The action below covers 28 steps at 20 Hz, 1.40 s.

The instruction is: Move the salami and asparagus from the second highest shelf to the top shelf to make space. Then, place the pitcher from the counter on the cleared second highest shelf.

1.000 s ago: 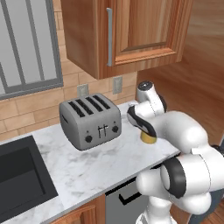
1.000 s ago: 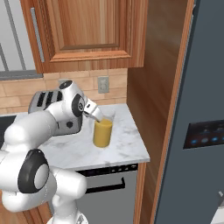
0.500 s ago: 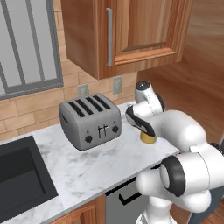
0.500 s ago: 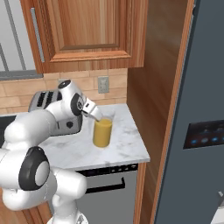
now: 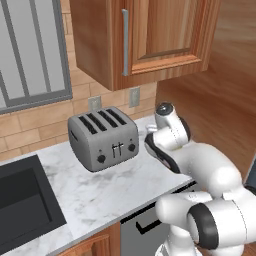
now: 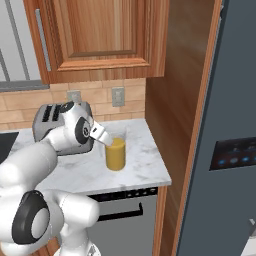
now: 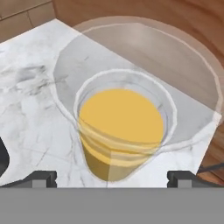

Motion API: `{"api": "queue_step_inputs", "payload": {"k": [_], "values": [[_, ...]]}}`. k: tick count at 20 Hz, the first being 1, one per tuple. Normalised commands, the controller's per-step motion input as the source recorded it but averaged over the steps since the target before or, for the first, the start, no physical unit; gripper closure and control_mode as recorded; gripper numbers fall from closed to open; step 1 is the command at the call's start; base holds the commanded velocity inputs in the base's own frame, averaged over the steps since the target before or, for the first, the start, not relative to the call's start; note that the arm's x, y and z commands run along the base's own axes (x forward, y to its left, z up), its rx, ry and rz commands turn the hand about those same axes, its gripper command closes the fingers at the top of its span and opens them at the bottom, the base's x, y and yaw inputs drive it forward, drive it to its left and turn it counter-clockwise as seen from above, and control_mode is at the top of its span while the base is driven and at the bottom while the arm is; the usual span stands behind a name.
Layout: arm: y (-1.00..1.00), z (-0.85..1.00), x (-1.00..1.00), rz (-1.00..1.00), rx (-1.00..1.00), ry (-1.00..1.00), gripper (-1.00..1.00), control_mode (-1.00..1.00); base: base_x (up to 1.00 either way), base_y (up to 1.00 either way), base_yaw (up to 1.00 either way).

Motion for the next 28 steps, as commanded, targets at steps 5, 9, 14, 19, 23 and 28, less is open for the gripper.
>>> {"api": "queue_step_inputs", "payload": {"k": [5, 9, 14, 19, 23, 28], "values": [[-0.04, -0.31, -0.14, 0.00, 0.00, -0.10, -1.00, -1.00, 0.00, 0.00, 0.00], [-0.08, -0.24, 0.00, 0.00, 0.00, -0.10, -1.00, -1.00, 0.00, 0.00, 0.00], [-0.05, -0.30, 0.00, 0.00, 0.00, -0.08, -1.00, -1.00, 0.00, 0.00, 0.00], [0.00, -0.38, -0.02, 0.00, 0.00, -0.05, -1.00, -1.00, 0.00, 0.00, 0.00], [0.00, -0.39, -0.08, 0.00, 0.00, -0.01, -1.00, -1.00, 0.00, 0.00, 0.00], [0.00, -0.41, -0.10, 0.00, 0.00, 0.00, 1.00, -1.00, 0.00, 0.00, 0.00]]}}
